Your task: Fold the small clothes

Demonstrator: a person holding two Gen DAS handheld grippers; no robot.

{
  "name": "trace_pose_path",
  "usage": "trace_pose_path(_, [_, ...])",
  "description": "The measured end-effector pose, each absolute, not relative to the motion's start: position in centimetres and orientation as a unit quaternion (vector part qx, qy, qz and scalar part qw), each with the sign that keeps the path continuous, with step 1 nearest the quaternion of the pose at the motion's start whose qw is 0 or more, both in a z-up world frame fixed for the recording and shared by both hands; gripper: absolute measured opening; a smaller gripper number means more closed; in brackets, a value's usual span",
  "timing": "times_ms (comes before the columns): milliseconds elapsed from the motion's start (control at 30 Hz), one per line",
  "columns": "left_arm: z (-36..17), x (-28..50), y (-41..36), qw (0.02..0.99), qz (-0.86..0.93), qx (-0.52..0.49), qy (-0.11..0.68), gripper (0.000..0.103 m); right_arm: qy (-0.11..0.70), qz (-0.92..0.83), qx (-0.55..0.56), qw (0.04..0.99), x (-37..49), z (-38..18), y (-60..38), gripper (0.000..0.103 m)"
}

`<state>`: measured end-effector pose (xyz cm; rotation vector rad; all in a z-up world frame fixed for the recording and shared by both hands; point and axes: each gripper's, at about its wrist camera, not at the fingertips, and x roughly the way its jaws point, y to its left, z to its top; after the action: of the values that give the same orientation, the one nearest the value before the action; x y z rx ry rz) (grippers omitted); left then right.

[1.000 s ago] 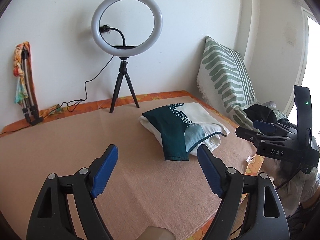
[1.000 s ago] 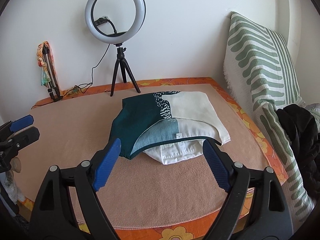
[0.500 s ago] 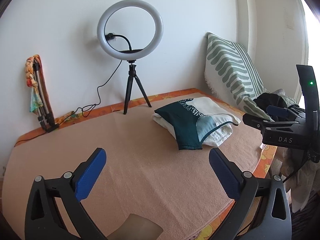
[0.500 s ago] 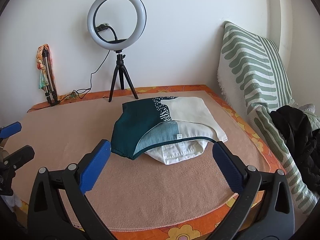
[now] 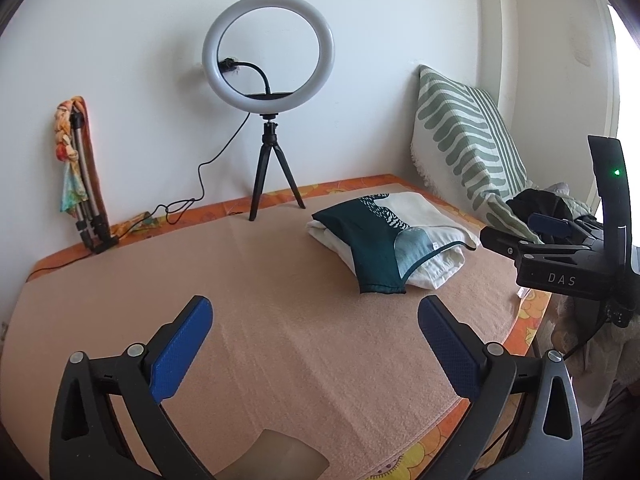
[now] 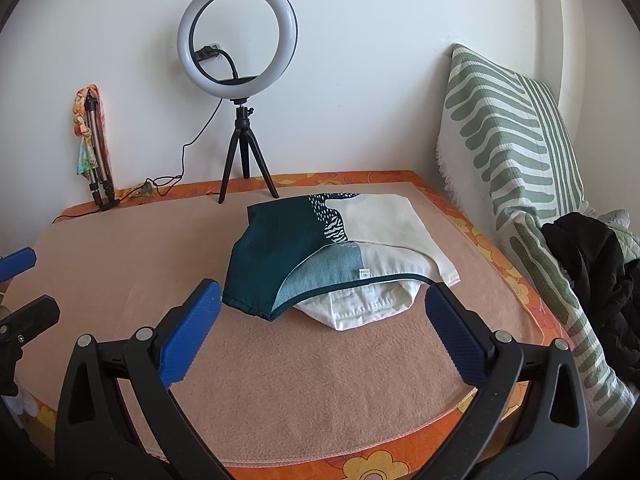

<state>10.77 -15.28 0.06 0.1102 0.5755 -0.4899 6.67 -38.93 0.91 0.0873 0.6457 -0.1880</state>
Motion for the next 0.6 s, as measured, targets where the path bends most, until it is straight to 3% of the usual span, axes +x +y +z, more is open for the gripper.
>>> trace_pose_path(600, [-0.19, 10.96, -15.32, 0.927, -0.238, 0.057, 0.284, 0.102, 0.318, -0.092, 0.045, 0.942, 6.65, 0.92, -38.83, 0.103])
